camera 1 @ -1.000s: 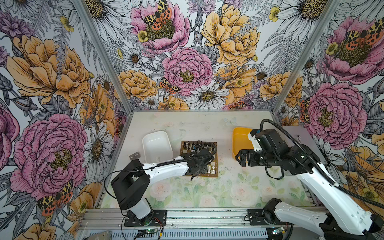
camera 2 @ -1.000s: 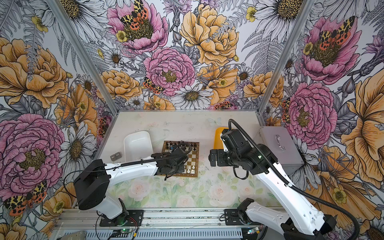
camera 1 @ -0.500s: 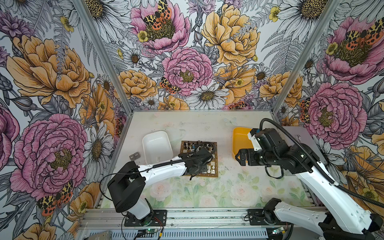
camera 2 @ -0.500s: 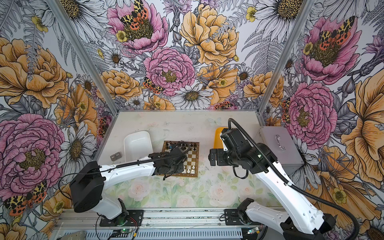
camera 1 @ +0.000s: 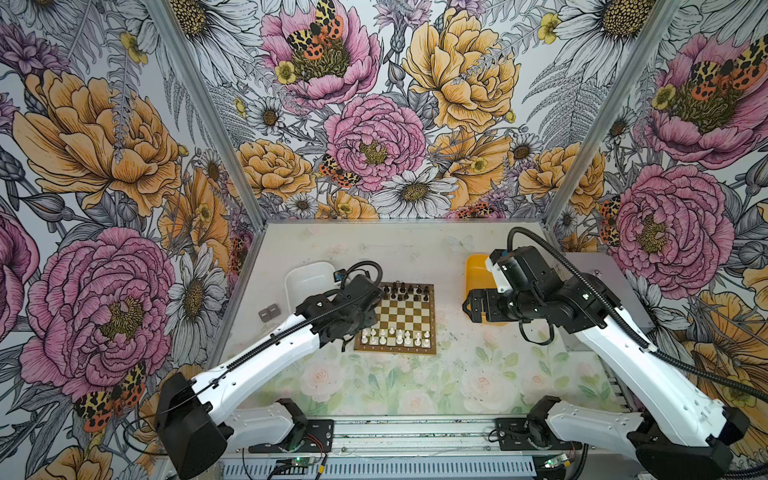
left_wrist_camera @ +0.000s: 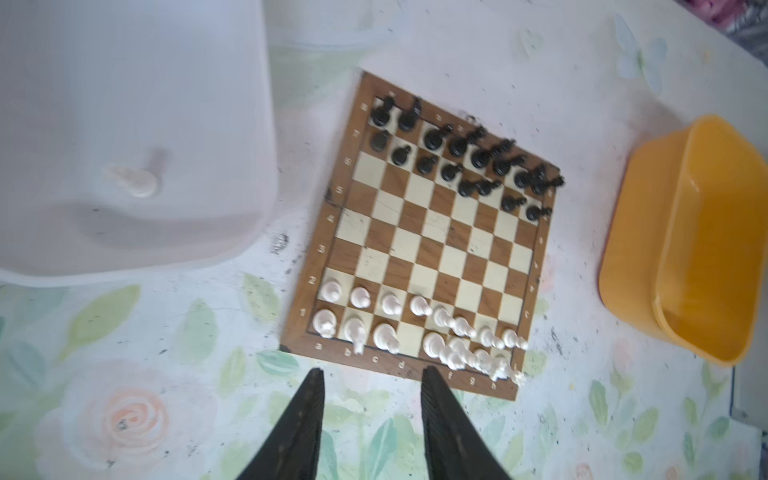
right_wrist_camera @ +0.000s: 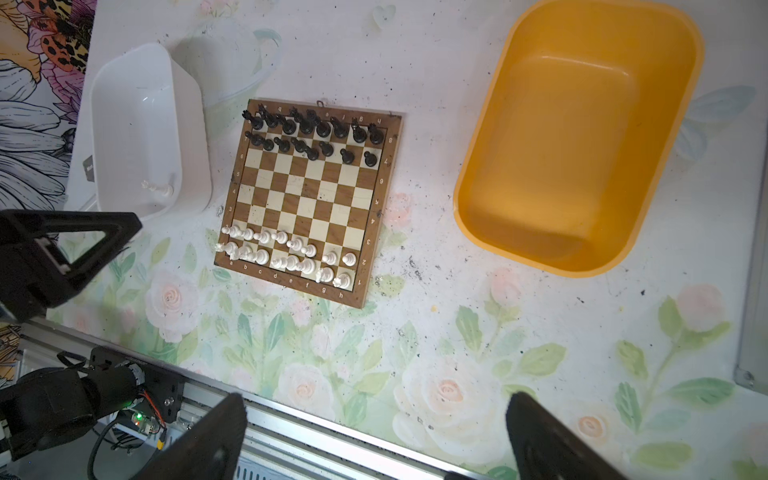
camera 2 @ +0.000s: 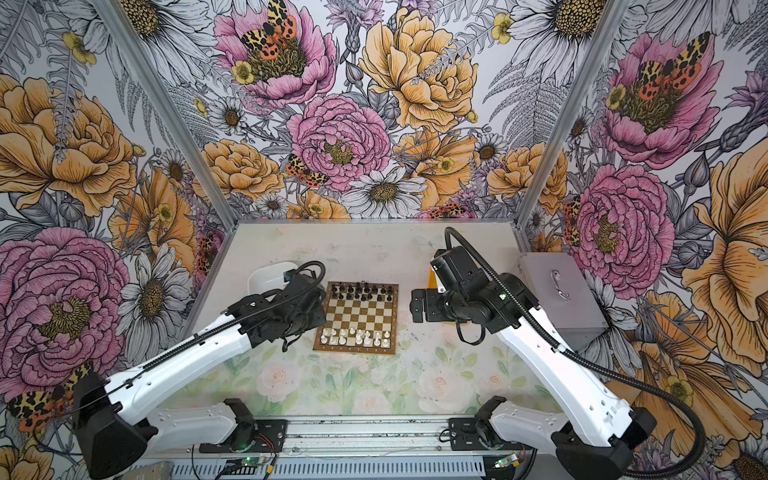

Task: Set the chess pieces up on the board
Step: 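Return the open left gripper over the white tub while the right arm swings back, then lower the left gripper into the white tub around the last white piece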

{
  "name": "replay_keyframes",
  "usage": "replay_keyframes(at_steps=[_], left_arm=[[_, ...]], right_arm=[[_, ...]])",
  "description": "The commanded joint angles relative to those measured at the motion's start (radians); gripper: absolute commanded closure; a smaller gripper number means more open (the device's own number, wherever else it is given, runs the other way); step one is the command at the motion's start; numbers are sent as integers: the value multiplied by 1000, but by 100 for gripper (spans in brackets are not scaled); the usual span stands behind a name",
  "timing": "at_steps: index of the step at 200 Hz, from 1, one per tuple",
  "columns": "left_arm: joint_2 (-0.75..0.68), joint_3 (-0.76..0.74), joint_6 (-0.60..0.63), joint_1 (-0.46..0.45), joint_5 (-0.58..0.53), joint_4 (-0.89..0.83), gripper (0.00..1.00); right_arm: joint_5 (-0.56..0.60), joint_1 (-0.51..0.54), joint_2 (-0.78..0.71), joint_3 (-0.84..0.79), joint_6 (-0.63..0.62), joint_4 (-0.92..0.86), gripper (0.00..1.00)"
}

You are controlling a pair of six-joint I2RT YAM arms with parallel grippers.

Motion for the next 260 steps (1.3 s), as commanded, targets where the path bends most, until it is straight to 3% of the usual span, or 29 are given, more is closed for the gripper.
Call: replay_keyframes(at_steps=[1, 36, 101, 154, 260], left_arm=[[-70, -67, 79, 145, -5, -101, 59], [-80, -129, 189, 342, 42, -90, 59], [38, -169, 311, 540, 157, 53, 63], [178, -84, 354, 562, 194, 100, 66], [291, -33, 392, 573, 221, 127, 67]], right_arm=[[-16, 11, 48, 40, -22, 79, 0], [-37, 13, 141, 80, -34, 134, 0], [-59, 13, 301, 186, -38, 176, 0], [-62, 13, 373, 256, -37, 175, 0], [-49, -1, 379, 256, -30, 173, 0]])
